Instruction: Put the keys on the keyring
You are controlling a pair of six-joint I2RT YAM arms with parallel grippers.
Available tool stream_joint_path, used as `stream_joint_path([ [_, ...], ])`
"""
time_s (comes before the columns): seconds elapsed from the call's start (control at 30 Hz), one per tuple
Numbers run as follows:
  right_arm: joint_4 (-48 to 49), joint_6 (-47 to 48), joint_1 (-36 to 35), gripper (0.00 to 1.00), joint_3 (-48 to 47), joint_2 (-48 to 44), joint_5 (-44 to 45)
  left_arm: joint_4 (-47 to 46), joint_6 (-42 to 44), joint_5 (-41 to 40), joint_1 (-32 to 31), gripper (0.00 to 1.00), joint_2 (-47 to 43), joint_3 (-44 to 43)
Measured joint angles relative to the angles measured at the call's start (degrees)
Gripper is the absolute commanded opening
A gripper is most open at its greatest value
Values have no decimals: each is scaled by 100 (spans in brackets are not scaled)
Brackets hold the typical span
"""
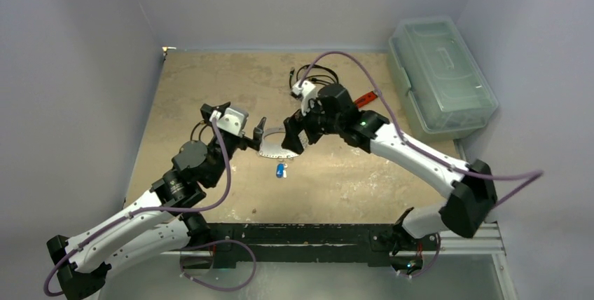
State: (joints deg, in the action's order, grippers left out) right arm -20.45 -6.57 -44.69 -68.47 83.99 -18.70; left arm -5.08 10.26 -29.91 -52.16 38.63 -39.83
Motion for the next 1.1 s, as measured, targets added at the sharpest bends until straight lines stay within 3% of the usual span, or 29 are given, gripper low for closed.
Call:
stream_joint_path([
  [0.2, 800, -103, 2, 99, 321, -1620, 848, -37, -2, -76, 0, 99, 94, 0],
  [0.43, 2205, -444, -4, 99, 1921, -3880, 2015, -44, -7, -83, 0, 99, 326, 0],
  [0.7, 2636, -1252, 2, 99, 2970, -5630, 3700, -44, -20, -74, 0, 99, 481, 0],
  [0.87, 2481, -1657, 2, 99, 3121, -6175, 4249, -44, -22, -55, 0, 99, 503, 0],
  [1.1, 2118, -1930, 2, 99, 3121, -6229, 4496, -46, -63, 7, 0, 99, 525, 0],
])
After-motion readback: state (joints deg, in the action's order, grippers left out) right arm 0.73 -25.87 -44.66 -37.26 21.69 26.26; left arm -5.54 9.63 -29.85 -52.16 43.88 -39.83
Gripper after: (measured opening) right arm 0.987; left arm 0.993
